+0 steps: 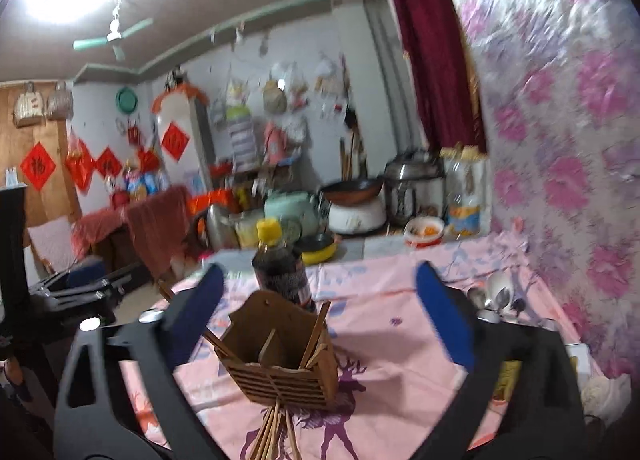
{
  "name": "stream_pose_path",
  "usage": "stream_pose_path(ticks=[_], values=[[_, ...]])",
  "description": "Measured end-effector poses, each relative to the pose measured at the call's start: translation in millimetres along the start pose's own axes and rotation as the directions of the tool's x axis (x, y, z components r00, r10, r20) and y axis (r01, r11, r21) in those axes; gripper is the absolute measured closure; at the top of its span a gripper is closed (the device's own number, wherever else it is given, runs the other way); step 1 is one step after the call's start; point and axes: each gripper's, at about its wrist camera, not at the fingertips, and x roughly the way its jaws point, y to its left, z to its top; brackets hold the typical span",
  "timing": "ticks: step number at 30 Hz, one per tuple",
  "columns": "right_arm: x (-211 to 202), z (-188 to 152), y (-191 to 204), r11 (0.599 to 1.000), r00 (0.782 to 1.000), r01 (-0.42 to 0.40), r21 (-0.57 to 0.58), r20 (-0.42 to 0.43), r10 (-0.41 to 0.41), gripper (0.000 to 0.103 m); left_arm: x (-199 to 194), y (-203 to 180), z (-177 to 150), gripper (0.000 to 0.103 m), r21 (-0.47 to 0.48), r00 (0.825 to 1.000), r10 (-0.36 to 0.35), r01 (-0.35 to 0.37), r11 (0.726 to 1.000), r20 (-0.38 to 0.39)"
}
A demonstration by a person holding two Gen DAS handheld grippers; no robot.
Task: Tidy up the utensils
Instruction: 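Lift the chopsticks into the wooden holder and open both tools, then withdraw both tools from the holder toward the pile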
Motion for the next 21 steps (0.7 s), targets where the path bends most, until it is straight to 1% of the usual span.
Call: stream_pose_path(ticks=[2,3,6,9,12,13,15,16,18,19,21], values=[[-15.0,-7.1,2.2,1.000,1.000,-0.013,-0.016,0.005,0.013,0.006,-7.1,0.2,-11.2,0.005,0.028,0.999,0.041,-0.040,0.999,-0.005],[-20.8,-14.0,2.0,1.000,1.000,-0.021,-0.015,-0.012,0.021,0.006,-10.3,0.8,-19.5,0.005,0.041,0.998,0.065,-0.064,0.997,-0.012],[-28.3,-38.2,-2.5,0.999,0.995,-0.036,0.014,-0.093,0.037,0.006,-20.0,10.2,-48.5,0.005,0.047,0.994,0.093,-0.090,0.995,-0.054],[-36.1,-78.7,-17.6,0.995,0.983,-0.006,0.101,-0.184,0.025,0.006,-24.3,17.4,-90.2,0.005,0.050,0.986,0.110,-0.104,0.993,-0.124],[-36.2,-121.0,-31.0,0.987,0.957,0.042,0.154,-0.291,0.005,0.006,-27.7,24.4,-144.1,0.005,0.053,0.969,0.099,-0.089,0.995,-0.225],[-35.6,-139.1,-36.0,0.984,0.943,0.072,0.165,-0.333,-0.013,0.006,-27.9,25.3,-157.4,0.005,0.055,0.963,0.092,-0.081,0.995,-0.252],[-32.5,-161.4,-40.5,0.981,0.921,0.116,0.157,-0.386,-0.047,0.006,-29.3,22.5,-195.8,0.005,0.078,0.943,0.078,-0.055,0.995,-0.324],[-30.1,-170.5,-42.7,0.980,0.910,0.133,0.148,-0.411,-0.061,0.006,-30.7,20.4,-212.9,0.005,0.092,0.933,0.073,-0.043,0.995,-0.354],[-25.4,-186.6,-45.0,0.978,0.885,0.160,0.134,-0.457,-0.082,0.006,-32.7,16.6,-235.6,0.005,0.101,0.918,0.062,-0.024,0.995,-0.391],[-24.1,-189.9,-45.2,0.978,0.880,0.164,0.127,-0.466,-0.087,0.006,-34.9,14.5,-248.2,0.005,0.099,0.909,0.043,-0.002,0.995,-0.414],[-19.7,-194.9,-40.1,0.982,0.873,0.167,0.090,-0.476,-0.105,0.006,-37.3,8.9,-263.2,0.005,0.084,0.898,0.009,0.031,0.996,-0.440]])
